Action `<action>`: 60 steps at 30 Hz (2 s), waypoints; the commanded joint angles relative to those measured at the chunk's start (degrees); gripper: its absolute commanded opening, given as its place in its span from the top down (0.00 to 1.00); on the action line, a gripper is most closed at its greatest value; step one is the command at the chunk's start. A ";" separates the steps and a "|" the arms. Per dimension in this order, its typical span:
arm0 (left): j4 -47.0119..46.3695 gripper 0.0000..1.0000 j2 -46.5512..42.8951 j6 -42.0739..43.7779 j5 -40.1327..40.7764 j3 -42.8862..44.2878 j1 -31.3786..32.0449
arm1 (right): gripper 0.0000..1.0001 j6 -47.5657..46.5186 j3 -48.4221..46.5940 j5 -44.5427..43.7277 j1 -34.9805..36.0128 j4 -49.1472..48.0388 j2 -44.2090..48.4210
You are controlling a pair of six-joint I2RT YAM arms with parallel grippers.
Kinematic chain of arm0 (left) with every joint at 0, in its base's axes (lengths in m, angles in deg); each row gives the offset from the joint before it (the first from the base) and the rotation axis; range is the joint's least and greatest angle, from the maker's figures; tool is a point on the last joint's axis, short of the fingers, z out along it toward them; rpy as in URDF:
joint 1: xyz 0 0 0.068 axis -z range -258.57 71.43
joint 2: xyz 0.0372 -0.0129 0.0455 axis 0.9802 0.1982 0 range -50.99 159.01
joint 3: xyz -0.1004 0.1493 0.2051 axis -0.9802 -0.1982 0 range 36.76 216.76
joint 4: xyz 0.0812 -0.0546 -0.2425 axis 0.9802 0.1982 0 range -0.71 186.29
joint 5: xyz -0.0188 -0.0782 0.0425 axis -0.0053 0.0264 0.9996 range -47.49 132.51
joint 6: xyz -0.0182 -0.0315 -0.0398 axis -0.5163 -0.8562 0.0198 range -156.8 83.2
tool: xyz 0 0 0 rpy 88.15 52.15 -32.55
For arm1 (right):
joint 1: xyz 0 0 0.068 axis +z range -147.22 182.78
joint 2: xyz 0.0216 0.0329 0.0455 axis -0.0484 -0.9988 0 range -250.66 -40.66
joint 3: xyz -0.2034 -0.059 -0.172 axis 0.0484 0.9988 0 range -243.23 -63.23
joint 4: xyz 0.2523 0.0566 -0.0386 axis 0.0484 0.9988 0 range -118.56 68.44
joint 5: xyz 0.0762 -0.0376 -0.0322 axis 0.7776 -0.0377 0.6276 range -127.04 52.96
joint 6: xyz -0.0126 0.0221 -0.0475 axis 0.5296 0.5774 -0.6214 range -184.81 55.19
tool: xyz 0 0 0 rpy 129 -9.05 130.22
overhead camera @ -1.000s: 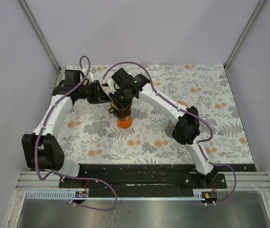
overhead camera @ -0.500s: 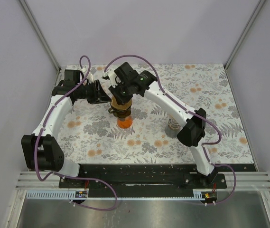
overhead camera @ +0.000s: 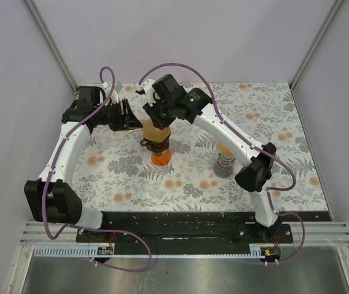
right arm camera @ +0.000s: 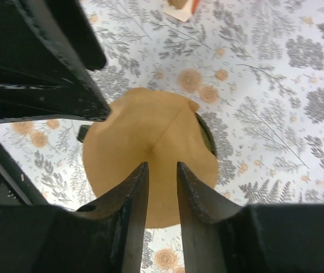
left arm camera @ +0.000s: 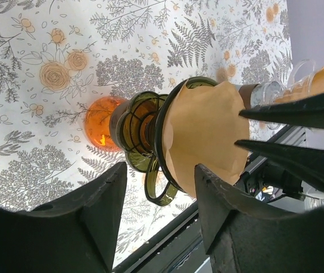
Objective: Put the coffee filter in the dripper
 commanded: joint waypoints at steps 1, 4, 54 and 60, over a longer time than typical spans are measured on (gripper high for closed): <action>0.69 0.44 -1.91 2.96 2.30 5.20 -1.66 | 0.62 1.36 -0.39 -9.02 -0.69 -2.56 6.14; -0.70 0.38 -2.96 5.86 7.82 6.70 -3.42 | 0.41 2.94 2.06 -13.33 -3.93 -3.26 10.44; -50.55 0.01 -6.74 6.13 36.41 -36.27 -8.52 | 0.01 19.99 106.40 -10.18 -59.76 -84.47 48.33; -52.38 0.01 -7.00 7.54 34.66 -37.85 -8.52 | 0.00 19.82 107.10 -10.80 -59.76 -86.05 47.54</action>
